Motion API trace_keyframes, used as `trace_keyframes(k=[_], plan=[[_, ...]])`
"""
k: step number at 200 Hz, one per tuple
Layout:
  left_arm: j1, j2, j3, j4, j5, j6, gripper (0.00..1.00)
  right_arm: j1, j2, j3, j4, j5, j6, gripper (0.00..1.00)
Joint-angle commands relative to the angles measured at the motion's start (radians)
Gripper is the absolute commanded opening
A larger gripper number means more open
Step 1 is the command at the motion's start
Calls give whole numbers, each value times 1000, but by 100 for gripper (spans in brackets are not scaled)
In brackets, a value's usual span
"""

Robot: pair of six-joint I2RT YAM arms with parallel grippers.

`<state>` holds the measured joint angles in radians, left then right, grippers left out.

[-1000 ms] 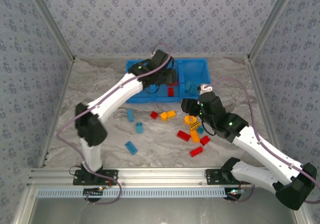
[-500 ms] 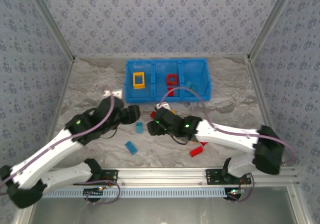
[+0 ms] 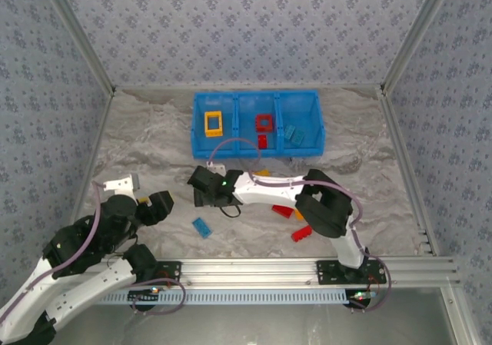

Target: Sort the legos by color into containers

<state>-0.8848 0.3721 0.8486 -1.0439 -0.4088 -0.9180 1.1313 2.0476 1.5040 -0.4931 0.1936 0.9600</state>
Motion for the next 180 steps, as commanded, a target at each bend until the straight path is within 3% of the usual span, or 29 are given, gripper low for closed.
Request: trace_keyframes(k=[1,75,99,134,160,180], plan=[[-6,7,4,-18,-6,1,80,-15,52,61,-83,2,47,74],[-6,32,12,48,50,39,81,-31,81,110,-126,37,25,33],[-6,128,49,154,141,91,81,-25,-30,54,-133,106,13,30],[-40,424,189,331,224,152,81,-85,-284,-79,-185,197,-42,29],[-88,614,310,467,210,203,81,-206,-470,-166,-233,219,-128,29],[-114,753,389,544,225,232,82,-367,-557,-212,-246,175,-209,30]])
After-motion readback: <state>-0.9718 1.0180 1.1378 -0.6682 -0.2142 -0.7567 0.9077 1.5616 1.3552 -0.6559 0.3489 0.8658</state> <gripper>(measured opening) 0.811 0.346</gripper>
